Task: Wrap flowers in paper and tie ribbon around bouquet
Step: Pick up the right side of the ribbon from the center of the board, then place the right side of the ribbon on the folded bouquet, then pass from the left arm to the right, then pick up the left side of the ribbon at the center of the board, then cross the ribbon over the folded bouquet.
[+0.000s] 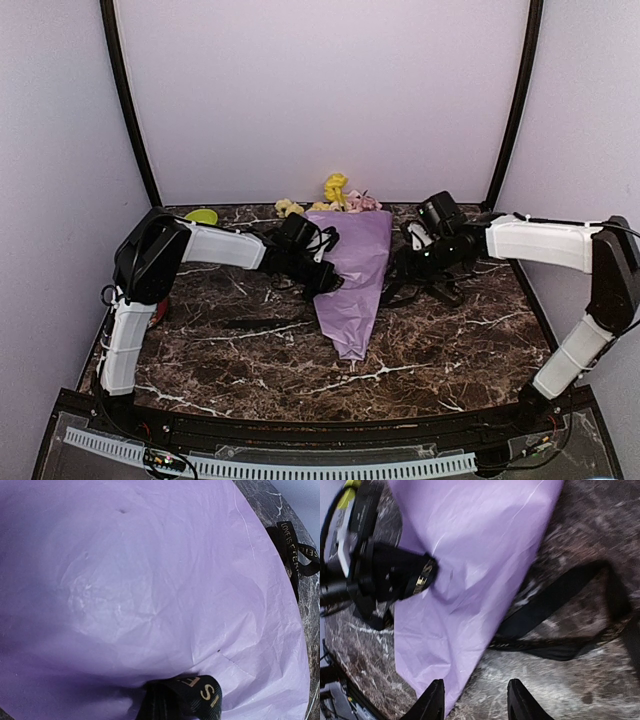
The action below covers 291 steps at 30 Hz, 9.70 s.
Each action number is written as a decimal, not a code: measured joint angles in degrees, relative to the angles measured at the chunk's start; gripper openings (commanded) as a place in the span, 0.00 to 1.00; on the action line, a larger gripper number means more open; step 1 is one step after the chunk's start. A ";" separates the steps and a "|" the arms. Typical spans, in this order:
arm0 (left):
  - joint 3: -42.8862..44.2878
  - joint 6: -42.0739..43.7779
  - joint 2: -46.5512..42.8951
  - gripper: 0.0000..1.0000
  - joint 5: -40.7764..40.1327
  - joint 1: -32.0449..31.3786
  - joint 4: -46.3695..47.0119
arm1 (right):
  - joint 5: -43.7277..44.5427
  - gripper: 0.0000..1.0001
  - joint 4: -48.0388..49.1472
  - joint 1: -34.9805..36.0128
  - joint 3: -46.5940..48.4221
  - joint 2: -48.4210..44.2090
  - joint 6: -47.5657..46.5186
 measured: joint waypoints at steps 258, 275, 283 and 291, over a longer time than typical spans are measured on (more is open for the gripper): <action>-4.48 22.93 -12.48 0.00 -5.90 1.70 15.26 | -28.70 0.00 23.96 -5.60 22.77 26.05 -0.55; 5.75 25.40 -5.99 0.41 -20.81 10.19 9.20 | -28.57 0.00 27.30 -5.62 18.08 23.15 0.66; -10.16 28.55 -14.34 0.51 -9.20 14.14 11.58 | -24.72 0.00 27.41 -6.12 16.33 23.15 2.54; -14.78 37.42 -17.38 0.75 18.27 7.32 11.54 | -23.19 0.00 26.62 -6.43 17.00 24.46 2.82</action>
